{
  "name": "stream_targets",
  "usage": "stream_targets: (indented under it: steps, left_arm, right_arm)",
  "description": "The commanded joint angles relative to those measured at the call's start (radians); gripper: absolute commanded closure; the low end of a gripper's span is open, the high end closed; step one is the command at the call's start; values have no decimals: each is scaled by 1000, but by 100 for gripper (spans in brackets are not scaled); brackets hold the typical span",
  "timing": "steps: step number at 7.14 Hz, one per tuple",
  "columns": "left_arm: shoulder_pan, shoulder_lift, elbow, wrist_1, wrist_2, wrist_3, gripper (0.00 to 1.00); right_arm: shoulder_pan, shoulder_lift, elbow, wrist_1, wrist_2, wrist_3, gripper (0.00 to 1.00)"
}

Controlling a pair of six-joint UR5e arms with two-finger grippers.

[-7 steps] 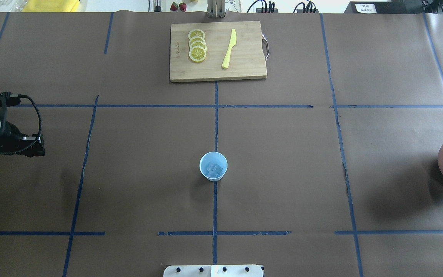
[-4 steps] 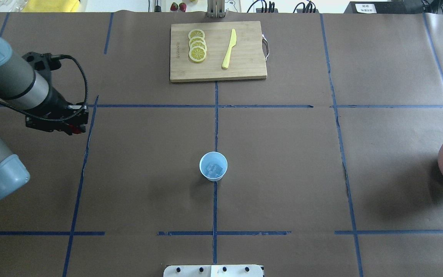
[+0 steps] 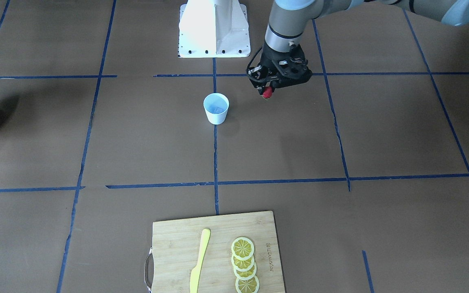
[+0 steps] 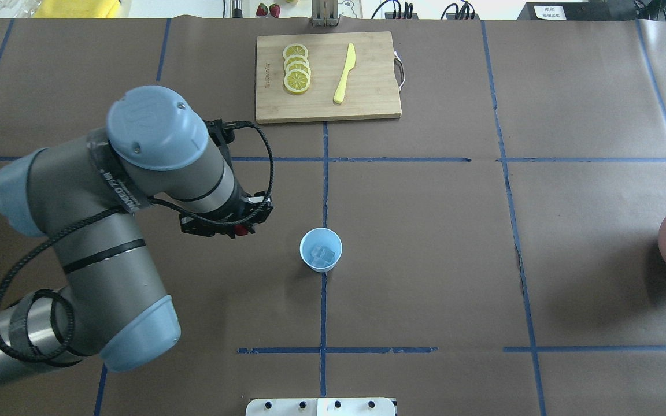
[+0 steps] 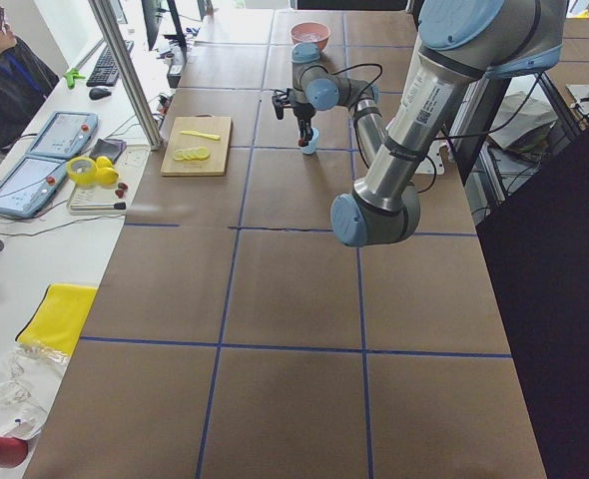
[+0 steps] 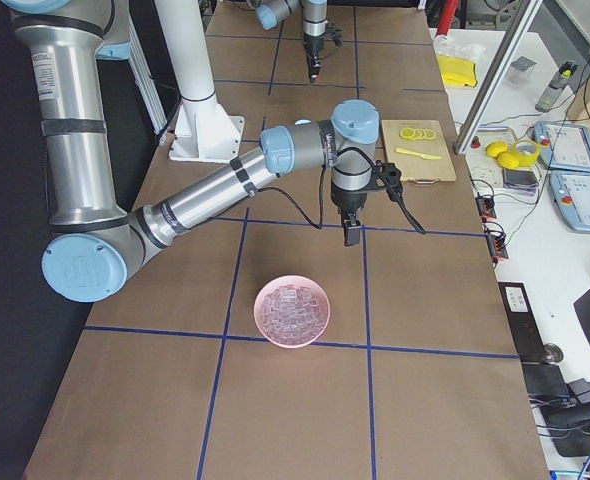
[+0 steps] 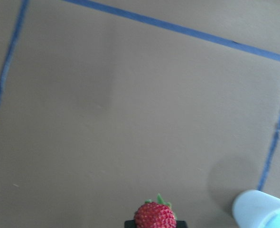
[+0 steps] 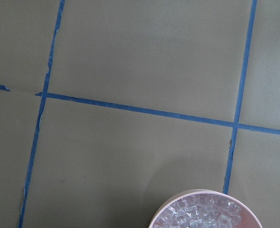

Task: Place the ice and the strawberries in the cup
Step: 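Carry the strawberry with the left gripper over the blue cup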

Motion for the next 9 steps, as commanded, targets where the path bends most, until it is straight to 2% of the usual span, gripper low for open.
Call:
stream_targets:
  steps: [1, 2, 8, 9]
  left_arm:
    - [52, -155, 173, -17, 30, -33, 100]
    - [78, -171, 210, -49, 39, -38, 100]
    - [96, -172, 211, -66, 50, -55, 98]
    - [96, -172, 209, -66, 50, -55, 82]
  right_arm:
    - [2, -1, -3, 0, 4, -2, 0]
    - [2, -1, -3, 0, 2, -4, 0]
    - [2, -1, -6, 0, 2, -5, 0]
    - [2, -1, -8, 0, 2, -5, 0]
